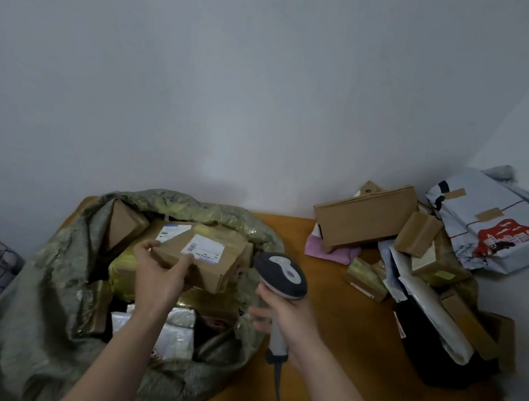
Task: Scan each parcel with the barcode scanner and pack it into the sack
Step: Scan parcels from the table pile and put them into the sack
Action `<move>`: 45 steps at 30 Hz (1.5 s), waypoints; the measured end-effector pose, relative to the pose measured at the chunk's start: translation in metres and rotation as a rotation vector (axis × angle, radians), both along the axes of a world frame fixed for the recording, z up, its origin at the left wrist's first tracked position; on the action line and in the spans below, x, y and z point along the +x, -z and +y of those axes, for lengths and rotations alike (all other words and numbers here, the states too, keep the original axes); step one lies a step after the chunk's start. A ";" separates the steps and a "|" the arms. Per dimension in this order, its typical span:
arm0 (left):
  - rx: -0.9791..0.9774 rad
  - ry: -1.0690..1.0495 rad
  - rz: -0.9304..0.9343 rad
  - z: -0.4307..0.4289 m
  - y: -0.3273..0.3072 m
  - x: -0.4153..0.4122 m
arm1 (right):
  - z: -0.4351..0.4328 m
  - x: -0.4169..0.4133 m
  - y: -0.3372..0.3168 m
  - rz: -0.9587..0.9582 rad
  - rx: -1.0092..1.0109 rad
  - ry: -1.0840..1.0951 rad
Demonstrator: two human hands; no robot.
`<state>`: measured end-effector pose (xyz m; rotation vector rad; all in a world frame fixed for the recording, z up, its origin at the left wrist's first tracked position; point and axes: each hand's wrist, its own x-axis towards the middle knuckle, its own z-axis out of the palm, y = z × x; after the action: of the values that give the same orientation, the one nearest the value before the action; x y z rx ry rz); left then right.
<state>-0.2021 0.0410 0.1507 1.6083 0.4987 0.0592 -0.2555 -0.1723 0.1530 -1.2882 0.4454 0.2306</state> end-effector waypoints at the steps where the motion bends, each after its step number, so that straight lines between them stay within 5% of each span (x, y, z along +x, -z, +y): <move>1: 0.024 -0.004 0.029 0.003 0.005 -0.002 | 0.003 0.004 0.002 0.007 0.015 0.000; 16: 0.885 0.783 0.436 0.007 0.011 0.046 | 0.010 0.035 0.049 0.115 0.048 0.145; 20: 1.118 0.772 0.210 -0.008 0.016 0.063 | 0.008 0.040 0.064 0.136 -0.105 0.210; 23: 1.142 0.976 0.080 -0.028 0.027 0.064 | 0.009 0.041 0.070 0.159 -0.122 0.220; 27: 1.248 1.253 0.227 -0.041 0.055 0.065 | 0.009 0.040 0.079 0.167 -0.091 0.171; 39: 1.179 1.073 0.063 -0.063 0.055 0.088 | -0.013 0.038 0.082 0.148 -0.015 0.246; 45: 0.919 0.945 -0.065 -0.147 0.046 0.094 | -0.080 0.037 0.064 0.055 -0.001 0.472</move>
<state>-0.1079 -0.1059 0.1045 2.5810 -0.4639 -0.4265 -0.2189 -0.2526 0.0890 -1.1442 0.7802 -0.1318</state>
